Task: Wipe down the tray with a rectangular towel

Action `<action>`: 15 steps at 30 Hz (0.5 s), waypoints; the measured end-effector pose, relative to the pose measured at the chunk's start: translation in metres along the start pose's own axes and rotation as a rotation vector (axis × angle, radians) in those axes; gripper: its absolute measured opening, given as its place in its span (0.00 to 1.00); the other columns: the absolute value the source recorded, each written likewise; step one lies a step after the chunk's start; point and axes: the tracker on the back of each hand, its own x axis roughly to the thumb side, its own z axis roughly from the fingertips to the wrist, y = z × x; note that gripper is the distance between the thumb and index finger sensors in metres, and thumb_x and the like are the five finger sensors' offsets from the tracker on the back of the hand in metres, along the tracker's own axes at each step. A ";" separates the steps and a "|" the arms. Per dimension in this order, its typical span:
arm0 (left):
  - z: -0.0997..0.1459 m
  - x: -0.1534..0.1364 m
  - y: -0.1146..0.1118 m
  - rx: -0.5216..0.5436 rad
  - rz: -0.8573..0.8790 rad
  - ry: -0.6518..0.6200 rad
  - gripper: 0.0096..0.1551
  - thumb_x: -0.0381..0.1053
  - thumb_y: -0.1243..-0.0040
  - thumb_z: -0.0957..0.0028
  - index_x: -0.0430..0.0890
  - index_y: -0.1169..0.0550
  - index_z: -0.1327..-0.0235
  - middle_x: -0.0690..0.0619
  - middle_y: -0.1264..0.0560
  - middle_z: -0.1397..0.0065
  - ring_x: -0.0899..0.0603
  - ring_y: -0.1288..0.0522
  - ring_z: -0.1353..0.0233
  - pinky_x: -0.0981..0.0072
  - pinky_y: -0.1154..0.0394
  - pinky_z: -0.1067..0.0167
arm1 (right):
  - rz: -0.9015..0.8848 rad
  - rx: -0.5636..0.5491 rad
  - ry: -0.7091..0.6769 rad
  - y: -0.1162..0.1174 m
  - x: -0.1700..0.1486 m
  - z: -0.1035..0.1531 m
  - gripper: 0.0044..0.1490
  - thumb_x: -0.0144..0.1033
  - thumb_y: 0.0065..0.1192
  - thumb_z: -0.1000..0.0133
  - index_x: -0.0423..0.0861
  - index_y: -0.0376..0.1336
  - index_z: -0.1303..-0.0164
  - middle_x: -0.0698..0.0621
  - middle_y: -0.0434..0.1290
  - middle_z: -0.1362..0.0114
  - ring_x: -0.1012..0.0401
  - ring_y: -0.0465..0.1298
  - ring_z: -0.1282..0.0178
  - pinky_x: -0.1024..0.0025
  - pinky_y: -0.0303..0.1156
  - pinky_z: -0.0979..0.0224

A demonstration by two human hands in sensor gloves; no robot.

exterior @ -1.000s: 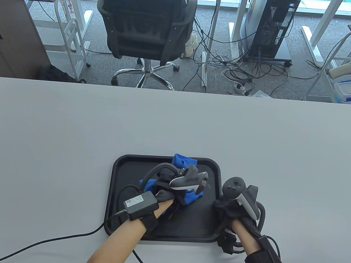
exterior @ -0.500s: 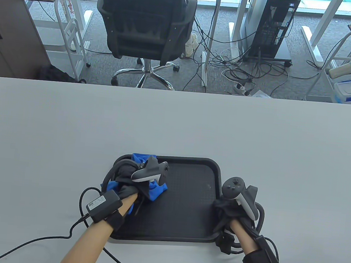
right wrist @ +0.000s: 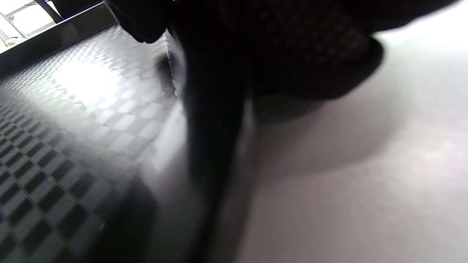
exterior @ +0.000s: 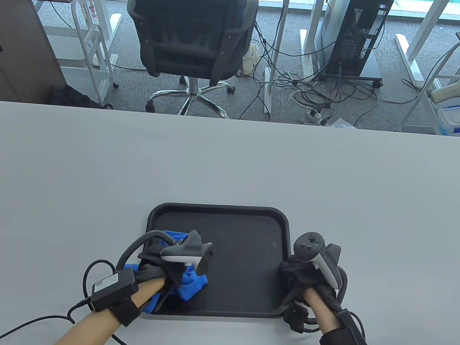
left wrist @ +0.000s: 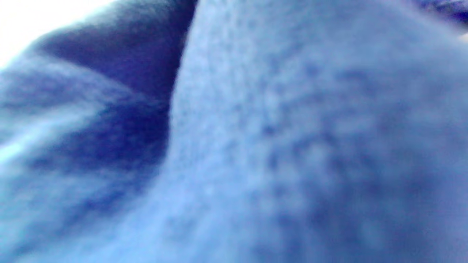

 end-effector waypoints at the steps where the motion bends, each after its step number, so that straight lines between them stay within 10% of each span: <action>1: 0.002 0.006 0.000 -0.002 -0.022 -0.013 0.33 0.47 0.41 0.46 0.46 0.38 0.28 0.42 0.33 0.22 0.44 0.21 0.35 0.44 0.29 0.34 | 0.004 -0.003 0.000 0.000 0.000 0.000 0.29 0.44 0.61 0.46 0.33 0.62 0.49 0.42 0.77 0.66 0.57 0.80 0.78 0.60 0.78 0.73; 15: 0.013 0.080 0.018 0.094 -0.196 -0.164 0.33 0.48 0.42 0.46 0.44 0.37 0.28 0.39 0.33 0.23 0.45 0.21 0.35 0.45 0.29 0.34 | 0.015 -0.008 0.002 0.000 0.000 0.000 0.29 0.44 0.60 0.46 0.33 0.62 0.49 0.42 0.77 0.66 0.57 0.80 0.77 0.60 0.78 0.73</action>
